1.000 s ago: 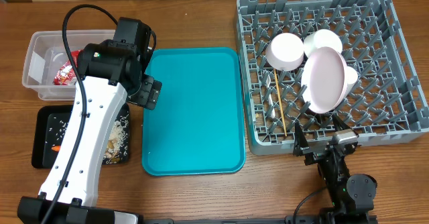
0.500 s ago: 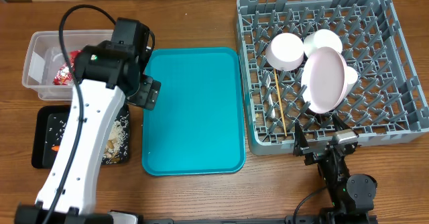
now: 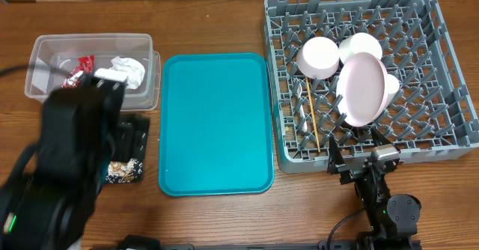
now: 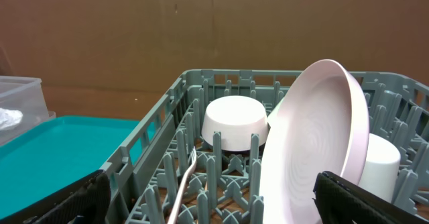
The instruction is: Sort waste into correct bins and load items into the dishwasher
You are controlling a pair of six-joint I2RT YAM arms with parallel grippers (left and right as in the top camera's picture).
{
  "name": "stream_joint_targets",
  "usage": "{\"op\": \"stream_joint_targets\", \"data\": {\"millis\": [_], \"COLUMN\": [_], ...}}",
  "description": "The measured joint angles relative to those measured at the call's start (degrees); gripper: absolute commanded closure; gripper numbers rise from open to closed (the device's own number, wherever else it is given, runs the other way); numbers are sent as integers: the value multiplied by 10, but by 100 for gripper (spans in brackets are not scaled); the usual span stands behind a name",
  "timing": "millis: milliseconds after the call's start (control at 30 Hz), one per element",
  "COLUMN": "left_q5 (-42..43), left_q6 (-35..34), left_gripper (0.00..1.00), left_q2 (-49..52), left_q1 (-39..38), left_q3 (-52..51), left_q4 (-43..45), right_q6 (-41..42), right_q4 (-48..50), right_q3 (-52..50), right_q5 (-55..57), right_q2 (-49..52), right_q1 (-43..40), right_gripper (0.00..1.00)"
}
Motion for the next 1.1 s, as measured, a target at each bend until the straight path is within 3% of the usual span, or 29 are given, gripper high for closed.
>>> {"op": "stream_joint_targets", "data": {"millis": [300,533,800,1100], "left_q5": [0,21,92,191], "left_q6": [0,0,0,0], "left_gripper": [0,0,0,0], "left_q2": [-162,-262,-371,-437], "left_q1": [0,0,0,0], "left_q3": [-61,-174,-382,-637], "left_q4": [-4,20,225,547], "right_q6": [0,0,0,0], "right_q4": [0,0,0,0], "right_q3": [0,0,0,0], "right_q5": [0,0,0,0], "right_q2": [0,0,0,0], "right_q1": [0,0,0,0], "right_gripper": [0,0,0,0]}}
